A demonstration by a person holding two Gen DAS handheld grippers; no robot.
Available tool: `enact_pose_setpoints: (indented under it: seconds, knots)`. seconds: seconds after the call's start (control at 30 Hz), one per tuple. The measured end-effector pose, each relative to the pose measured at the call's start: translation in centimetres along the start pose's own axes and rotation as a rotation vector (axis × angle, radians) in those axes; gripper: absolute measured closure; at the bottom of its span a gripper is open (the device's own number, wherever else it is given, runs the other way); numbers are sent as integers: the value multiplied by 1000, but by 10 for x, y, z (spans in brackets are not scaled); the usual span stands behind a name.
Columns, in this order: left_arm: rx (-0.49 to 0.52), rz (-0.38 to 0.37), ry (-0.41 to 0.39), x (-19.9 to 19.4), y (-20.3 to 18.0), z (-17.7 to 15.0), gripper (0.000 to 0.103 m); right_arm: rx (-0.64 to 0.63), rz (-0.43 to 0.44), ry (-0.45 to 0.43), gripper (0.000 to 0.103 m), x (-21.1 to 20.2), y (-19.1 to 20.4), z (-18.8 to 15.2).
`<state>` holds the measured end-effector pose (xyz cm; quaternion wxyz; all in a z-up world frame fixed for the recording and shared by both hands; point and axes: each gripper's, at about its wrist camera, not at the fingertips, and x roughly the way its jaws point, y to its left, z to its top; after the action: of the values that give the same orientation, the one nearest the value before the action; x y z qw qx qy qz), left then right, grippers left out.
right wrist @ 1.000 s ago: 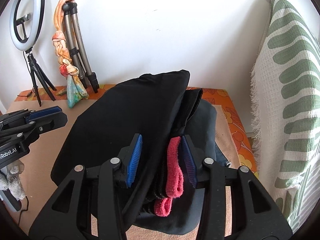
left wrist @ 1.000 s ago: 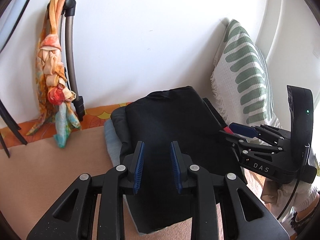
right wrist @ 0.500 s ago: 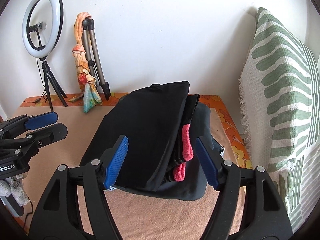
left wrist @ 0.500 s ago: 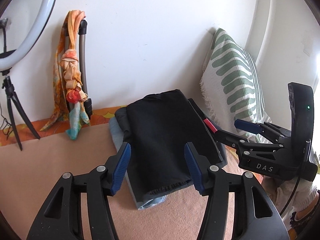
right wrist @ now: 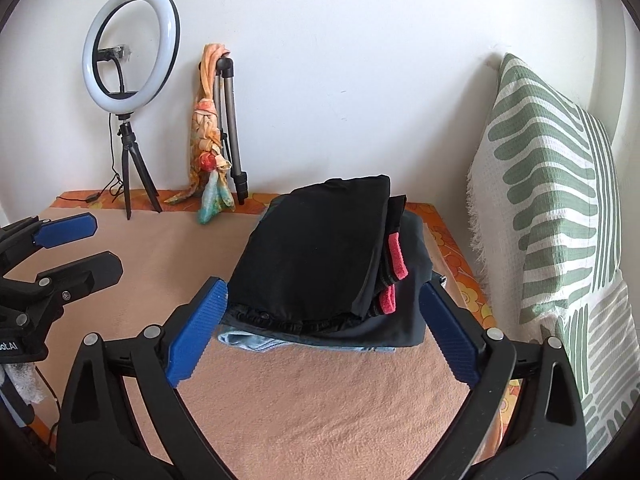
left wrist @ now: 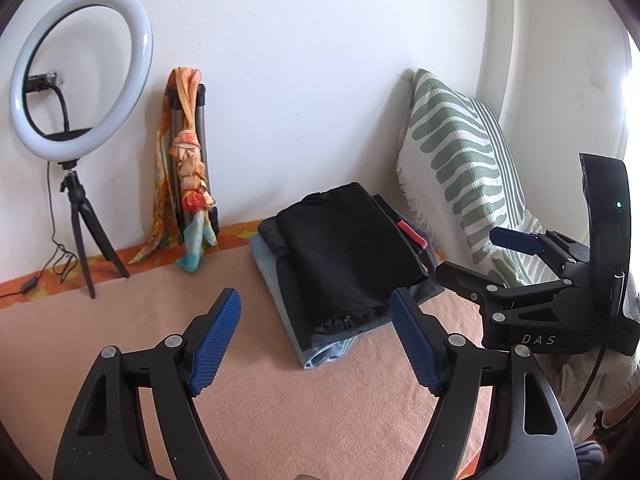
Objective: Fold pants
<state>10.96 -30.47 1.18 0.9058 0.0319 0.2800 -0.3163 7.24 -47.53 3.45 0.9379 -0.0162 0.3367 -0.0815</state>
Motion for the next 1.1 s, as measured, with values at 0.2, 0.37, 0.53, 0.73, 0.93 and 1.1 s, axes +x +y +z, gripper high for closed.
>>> enact_pose_setpoints:
  seconds: [0.2, 0.37, 0.53, 0.73, 0.93, 1.1]
  knots:
    - [9, 21, -20, -30, 7, -17, 22, -6, -14, -18, 3, -19, 22, -13]
    - [16, 27, -28, -51, 11, -30, 22, 18, -6, -23, 2, -28, 32, -24]
    - [28, 31, -44, -69, 14, -42, 21, 27, -21, -30, 0, -34, 44, -36]
    - [2, 29, -43, -78, 21, -57, 20, 38, -20, -40, 0, -40, 53, -49]
    - [13, 60, -33, -76, 23, -64, 20, 34, -38, -62, 0, -42, 58, -54]
    - [43, 109, -38, -75, 23, -70, 20, 45, -57, -73, 0, -39, 60, -58]
